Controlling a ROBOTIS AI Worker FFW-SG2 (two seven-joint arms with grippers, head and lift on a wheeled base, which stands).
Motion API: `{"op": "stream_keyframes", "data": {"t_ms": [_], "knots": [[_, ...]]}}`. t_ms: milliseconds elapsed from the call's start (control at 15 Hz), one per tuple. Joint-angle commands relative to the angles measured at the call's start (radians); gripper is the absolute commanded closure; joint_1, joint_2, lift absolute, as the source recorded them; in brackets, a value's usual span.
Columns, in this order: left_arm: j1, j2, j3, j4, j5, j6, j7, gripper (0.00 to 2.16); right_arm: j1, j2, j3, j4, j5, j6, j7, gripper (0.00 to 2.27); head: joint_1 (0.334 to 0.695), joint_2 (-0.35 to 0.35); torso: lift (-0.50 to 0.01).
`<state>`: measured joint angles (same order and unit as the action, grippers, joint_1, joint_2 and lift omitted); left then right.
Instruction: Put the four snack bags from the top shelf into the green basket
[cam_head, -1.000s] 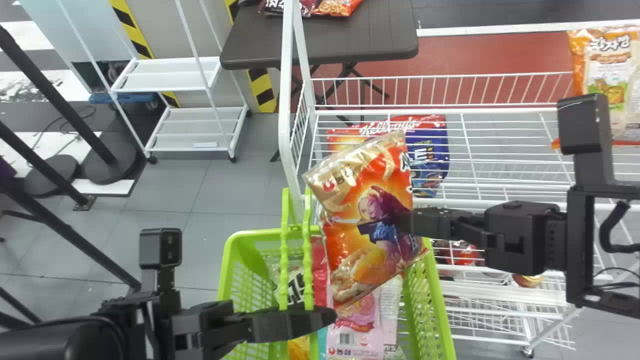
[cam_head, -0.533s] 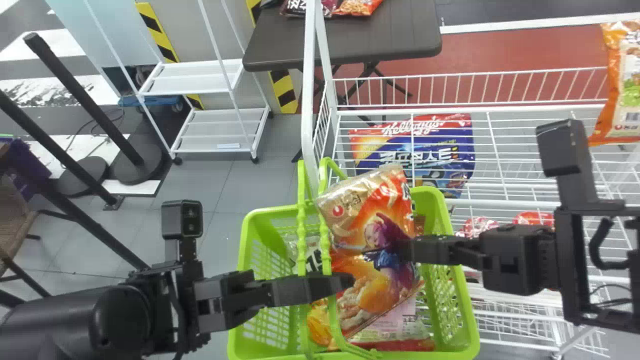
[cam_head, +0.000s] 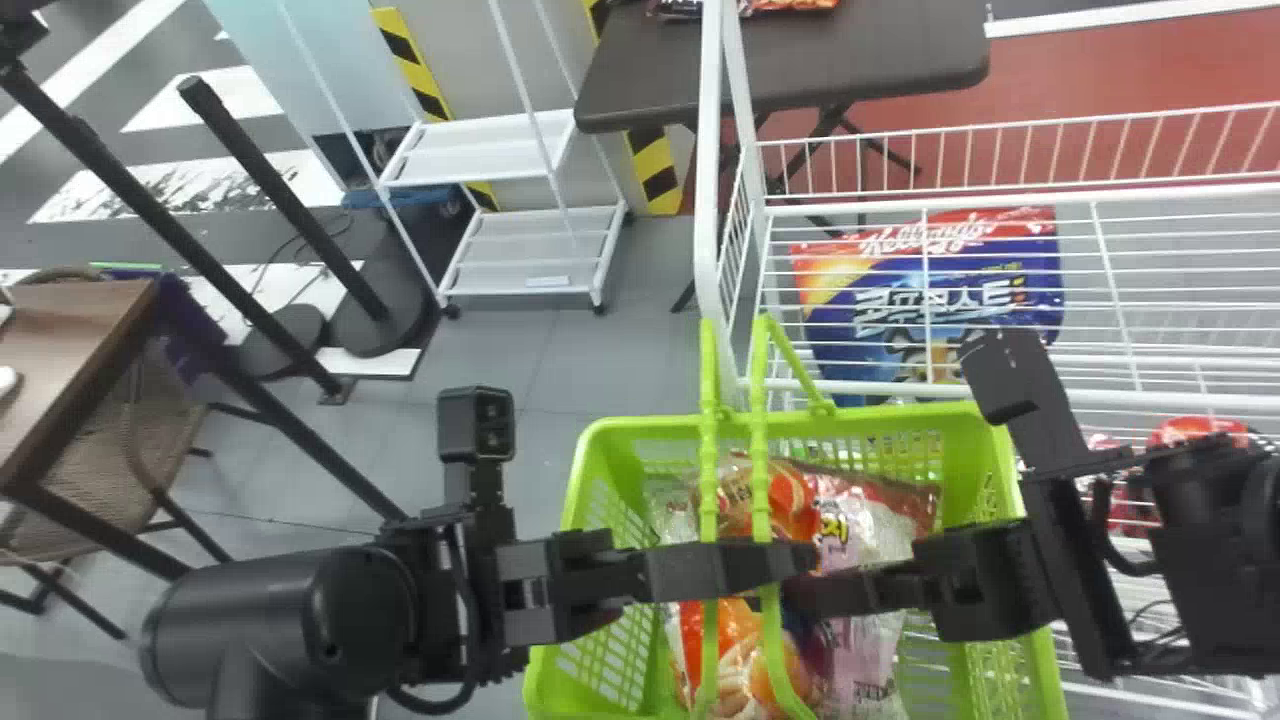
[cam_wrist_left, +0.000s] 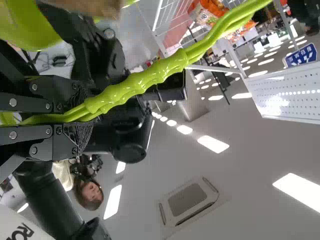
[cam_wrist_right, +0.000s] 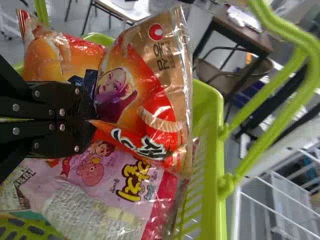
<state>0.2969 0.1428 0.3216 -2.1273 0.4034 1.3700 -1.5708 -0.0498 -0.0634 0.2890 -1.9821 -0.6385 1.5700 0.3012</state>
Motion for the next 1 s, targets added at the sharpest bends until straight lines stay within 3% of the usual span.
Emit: {"op": "stream_keyframes", "data": {"t_ms": [0, 67, 133, 533, 667, 800, 933], "knots": [[0.010, 0.000, 0.007, -0.017, 0.005, 0.004, -0.010, 2.15, -0.022, 0.005, 0.035, 0.055, -0.010, 0.002, 0.001, 1.40, 0.695, 0.350, 0.000], [0.013, -0.002, 0.016, -0.022, 0.006, 0.004, -0.010, 2.15, -0.021, 0.004, 0.029, 0.049, -0.010, 0.002, 0.001, 0.20, 0.695, 0.350, 0.000], [0.015, -0.002, 0.025, -0.022, 0.009, 0.007, -0.010, 2.15, -0.013, -0.003, 0.013, 0.045, -0.018, 0.002, 0.004, 0.00, 0.695, 0.350, 0.000], [0.028, -0.002, 0.056, -0.017, 0.015, 0.004, -0.010, 2.15, 0.062, -0.018, -0.330, -0.142, -0.159, 0.002, 0.067, 0.03, 0.695, 0.350, 0.000], [0.034, -0.003, 0.073, -0.016, 0.015, 0.004, -0.010, 2.15, 0.073, -0.019, -0.476, -0.190, -0.159, 0.002, 0.076, 0.03, 0.695, 0.269, 0.000], [0.038, -0.006, 0.079, -0.016, 0.015, 0.004, -0.010, 2.15, 0.061, -0.058, -0.547, -0.187, -0.101, 0.002, 0.064, 0.03, 0.695, 0.200, 0.000], [0.042, -0.008, 0.083, -0.014, 0.015, 0.004, -0.010, 2.15, 0.033, -0.072, -0.542, -0.147, 0.091, -0.046, 0.032, 0.04, 0.695, 0.115, 0.000]]}}
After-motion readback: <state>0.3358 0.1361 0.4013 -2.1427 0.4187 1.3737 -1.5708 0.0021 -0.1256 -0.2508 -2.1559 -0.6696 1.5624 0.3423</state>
